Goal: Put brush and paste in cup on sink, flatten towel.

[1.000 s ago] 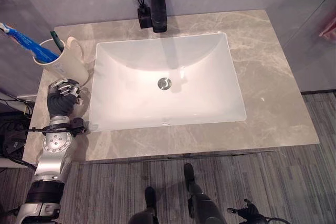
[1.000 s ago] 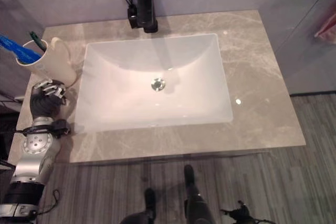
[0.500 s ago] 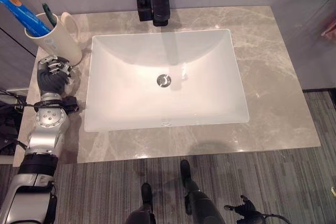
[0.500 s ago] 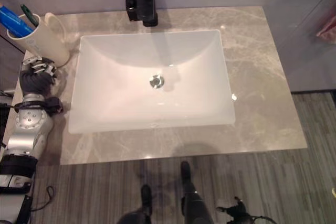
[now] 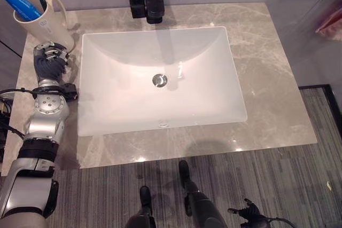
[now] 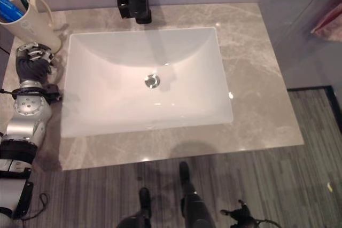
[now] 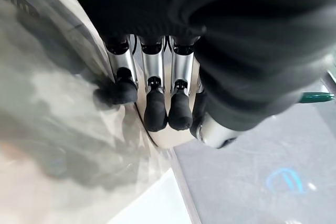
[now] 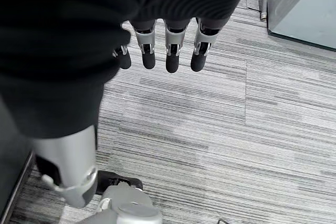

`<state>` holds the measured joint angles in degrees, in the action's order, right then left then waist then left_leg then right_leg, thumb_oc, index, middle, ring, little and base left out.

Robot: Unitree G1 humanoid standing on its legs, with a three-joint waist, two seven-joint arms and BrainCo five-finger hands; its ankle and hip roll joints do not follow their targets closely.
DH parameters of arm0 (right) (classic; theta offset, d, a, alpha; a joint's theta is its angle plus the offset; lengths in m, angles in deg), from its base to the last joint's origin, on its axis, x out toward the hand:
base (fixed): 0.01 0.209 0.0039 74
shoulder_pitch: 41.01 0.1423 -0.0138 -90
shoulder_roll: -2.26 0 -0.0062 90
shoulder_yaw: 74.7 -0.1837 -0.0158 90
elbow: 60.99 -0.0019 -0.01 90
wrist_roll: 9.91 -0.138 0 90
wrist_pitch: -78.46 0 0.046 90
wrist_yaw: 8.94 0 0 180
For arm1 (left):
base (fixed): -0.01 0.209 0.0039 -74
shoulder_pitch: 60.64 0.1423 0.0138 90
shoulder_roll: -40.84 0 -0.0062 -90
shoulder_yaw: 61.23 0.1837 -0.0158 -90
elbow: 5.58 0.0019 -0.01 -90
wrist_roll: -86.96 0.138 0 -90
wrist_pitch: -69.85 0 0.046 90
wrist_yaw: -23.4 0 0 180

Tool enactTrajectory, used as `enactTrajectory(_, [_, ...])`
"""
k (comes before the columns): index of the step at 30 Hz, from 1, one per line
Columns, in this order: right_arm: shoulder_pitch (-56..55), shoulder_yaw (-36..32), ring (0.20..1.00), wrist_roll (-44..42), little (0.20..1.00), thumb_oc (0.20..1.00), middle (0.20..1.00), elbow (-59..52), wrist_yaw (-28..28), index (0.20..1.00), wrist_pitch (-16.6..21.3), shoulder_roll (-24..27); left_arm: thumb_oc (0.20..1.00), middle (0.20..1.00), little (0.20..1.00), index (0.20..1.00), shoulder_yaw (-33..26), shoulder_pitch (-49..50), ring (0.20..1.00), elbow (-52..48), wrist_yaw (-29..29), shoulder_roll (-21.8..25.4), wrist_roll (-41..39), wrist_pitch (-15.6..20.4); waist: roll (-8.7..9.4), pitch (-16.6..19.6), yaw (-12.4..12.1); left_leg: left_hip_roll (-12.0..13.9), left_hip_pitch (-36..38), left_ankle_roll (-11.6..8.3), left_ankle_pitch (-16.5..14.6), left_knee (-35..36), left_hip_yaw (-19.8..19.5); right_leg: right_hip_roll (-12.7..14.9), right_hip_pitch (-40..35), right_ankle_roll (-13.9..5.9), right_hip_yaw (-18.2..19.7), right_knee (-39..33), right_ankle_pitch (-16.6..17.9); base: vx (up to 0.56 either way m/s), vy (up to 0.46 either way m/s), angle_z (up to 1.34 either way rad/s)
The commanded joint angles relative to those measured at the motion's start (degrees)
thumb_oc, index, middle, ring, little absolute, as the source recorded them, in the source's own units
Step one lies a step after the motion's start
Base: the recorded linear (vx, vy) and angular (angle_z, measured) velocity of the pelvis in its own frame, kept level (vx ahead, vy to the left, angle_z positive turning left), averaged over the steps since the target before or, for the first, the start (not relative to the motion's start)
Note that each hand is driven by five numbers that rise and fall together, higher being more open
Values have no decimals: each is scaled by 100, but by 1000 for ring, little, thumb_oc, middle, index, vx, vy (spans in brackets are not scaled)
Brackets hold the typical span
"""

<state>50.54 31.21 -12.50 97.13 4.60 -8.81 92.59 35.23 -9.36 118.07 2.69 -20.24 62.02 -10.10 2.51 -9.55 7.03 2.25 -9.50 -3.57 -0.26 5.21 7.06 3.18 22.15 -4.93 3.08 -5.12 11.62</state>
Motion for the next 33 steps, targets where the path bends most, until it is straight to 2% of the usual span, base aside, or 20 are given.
enactTrajectory(1, [66,146,1000,-102,1000,1000,1000,29,63,1000,44,107,200,200,200,200,137,6,200,53,-39,269,-149,108,-25,-50,30,202,-138,-116,218,-21,57,394,-389,-462,160,12,-228,0,0,0])
enactTrajectory(6, [97,47,1000,-33,1000,1000,1000,160,48,1000,3,84,200,200,200,200,-298,904,200,-784,55,-98,-80,215,-11,-13,-84,200,12,-104,158,-21,50,422,-550,-459,104,12,-282,0,0,0])
enactTrajectory(9, [106,41,1000,-28,1000,1000,1000,149,39,1000,0,94,200,200,200,200,-394,1101,200,-971,80,-160,-87,236,-20,0,-97,190,51,-101,145,-21,38,428,-593,-458,92,12,-284,0,0,0])
enactTrajectory(11, [145,-7,1000,51,1000,1000,1000,127,-2,1000,-10,97,200,200,200,200,-646,1689,200,-1586,181,-480,-128,340,-22,81,-191,155,194,-87,96,-21,-21,490,-779,-477,23,12,-317,15,7,1])
enactTrajectory(19, [238,-30,1000,301,1000,1000,1000,160,-89,1000,-32,64,200,200,200,200,-979,2678,200,-2868,531,-935,22,466,-29,224,-330,55,636,4,-69,-21,-158,604,-1320,-480,-155,12,-398,11,38,14])
enactTrajectory(27, [254,-78,1000,385,1000,1000,1000,291,-123,1000,-55,-77,200,200,200,200,-1135,3162,200,-3293,632,-1174,120,496,-21,422,-441,-43,951,97,-143,-21,-287,694,-1752,-477,-340,12,-476,-18,34,12])
enactTrajectory(33, [67,-38,1000,545,1000,1000,1000,155,-136,1000,1,-57,200,200,200,200,-1269,3583,200,-3584,769,-1253,227,421,-71,409,-432,44,1131,78,-143,-21,-381,558,-1888,-364,-410,270,-689,-32,-43,9])
